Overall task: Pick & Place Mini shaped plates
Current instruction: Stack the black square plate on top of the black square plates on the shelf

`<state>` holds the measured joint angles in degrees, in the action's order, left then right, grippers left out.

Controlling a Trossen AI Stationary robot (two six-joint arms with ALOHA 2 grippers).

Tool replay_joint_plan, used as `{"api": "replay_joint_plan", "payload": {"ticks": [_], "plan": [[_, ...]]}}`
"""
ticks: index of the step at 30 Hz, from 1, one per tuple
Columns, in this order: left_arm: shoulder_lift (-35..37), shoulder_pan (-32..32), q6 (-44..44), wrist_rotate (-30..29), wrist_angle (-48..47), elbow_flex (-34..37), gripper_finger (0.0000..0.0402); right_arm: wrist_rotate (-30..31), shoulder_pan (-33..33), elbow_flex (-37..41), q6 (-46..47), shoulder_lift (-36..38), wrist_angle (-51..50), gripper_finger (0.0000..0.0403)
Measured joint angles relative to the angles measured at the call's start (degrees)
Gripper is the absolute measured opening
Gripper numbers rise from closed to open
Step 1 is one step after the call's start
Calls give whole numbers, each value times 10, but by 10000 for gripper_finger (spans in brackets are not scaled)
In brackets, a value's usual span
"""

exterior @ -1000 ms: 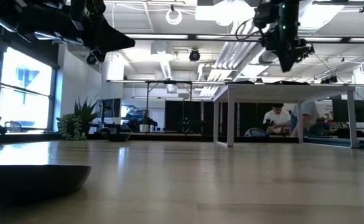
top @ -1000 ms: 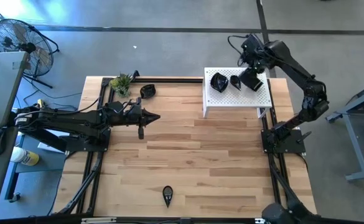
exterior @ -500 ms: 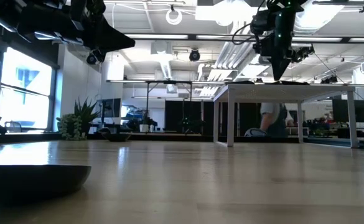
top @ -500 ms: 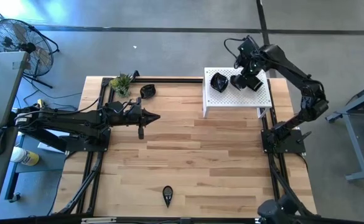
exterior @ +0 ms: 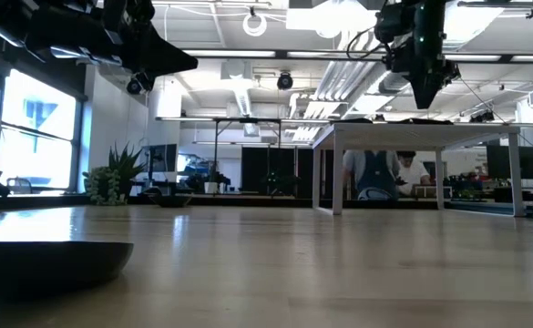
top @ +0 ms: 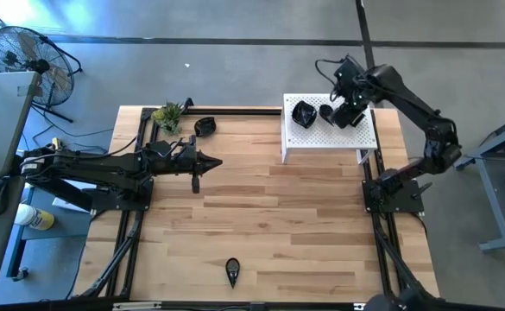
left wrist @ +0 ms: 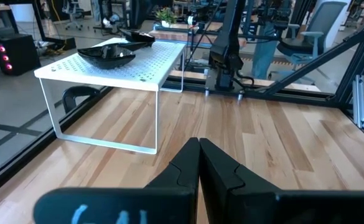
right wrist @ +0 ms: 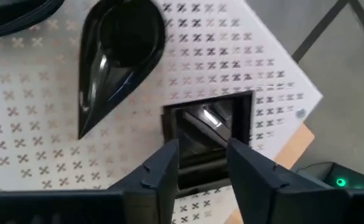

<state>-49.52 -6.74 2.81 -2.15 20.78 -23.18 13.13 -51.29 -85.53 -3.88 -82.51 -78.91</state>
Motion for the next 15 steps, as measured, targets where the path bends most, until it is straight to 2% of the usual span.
{"api": "replay_joint_plan", "payload": {"ticks": [7,12,15], "plan": [[0,0,-4,0,0,0,5,4,16,54,-5,4,46,118],[0,0,-4,0,0,0,5,31,16,79,-8,4,73,93],[0,0,-4,0,0,0,5,20,16,84,-12,4,78,69]]}}
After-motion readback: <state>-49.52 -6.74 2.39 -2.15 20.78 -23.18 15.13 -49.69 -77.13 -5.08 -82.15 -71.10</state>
